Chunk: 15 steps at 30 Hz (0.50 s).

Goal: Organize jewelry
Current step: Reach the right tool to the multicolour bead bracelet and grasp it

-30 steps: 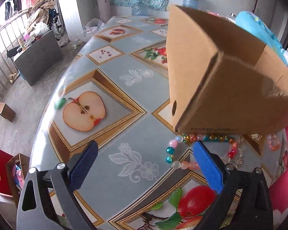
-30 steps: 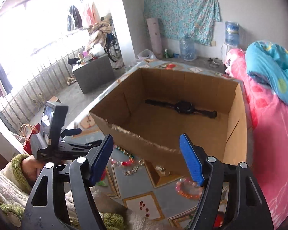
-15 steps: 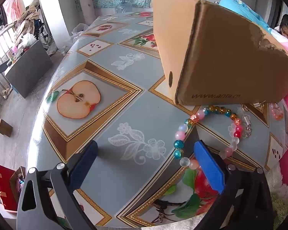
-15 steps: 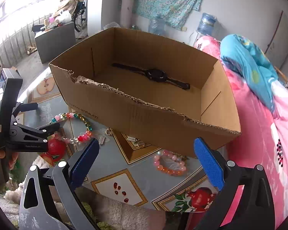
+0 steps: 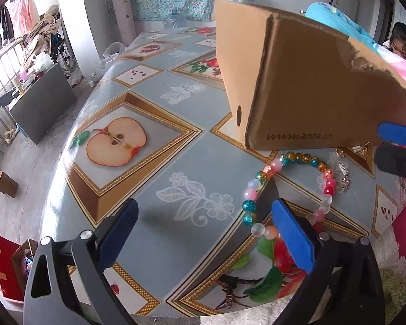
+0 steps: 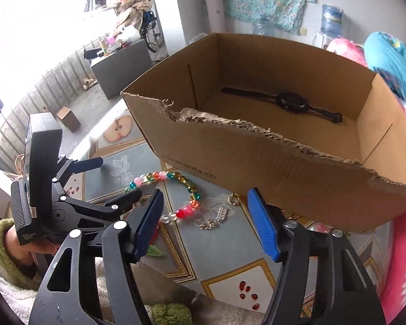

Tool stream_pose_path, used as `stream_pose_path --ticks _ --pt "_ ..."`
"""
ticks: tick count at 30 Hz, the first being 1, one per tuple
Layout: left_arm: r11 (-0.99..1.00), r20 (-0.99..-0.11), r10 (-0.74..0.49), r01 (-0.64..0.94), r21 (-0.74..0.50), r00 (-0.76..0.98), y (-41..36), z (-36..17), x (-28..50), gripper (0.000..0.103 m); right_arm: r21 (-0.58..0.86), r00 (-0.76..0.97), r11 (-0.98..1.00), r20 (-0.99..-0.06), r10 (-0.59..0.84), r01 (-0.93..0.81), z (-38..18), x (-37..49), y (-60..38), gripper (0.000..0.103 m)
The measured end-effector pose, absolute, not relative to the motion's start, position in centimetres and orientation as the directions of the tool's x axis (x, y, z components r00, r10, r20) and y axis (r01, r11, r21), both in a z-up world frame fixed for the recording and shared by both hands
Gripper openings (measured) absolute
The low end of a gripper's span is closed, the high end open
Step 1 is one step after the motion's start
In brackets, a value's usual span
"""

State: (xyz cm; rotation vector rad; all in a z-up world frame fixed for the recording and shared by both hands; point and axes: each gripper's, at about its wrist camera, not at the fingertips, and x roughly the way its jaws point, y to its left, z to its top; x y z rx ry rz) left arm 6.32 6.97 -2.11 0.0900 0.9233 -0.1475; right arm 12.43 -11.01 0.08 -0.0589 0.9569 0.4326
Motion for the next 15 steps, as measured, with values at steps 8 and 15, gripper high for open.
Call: stream_pose_path --ticks 8,15 --pt "0.970 -0.783 -0.210 0.227 -0.091 0.586 6.2 -1.5 6.3 0.052 0.135 0.426 0.900 -0.845 0.323 -0.415 -2.0 13.7 -9.0 0.032" --pt "0.960 -0.799 -0.188 0.278 -0.027 0.572 4.6 -2.1 6.5 0.035 0.118 0.391 0.896 -0.870 0.301 -0.428 -3.2 14.4 -8.3 0.023"
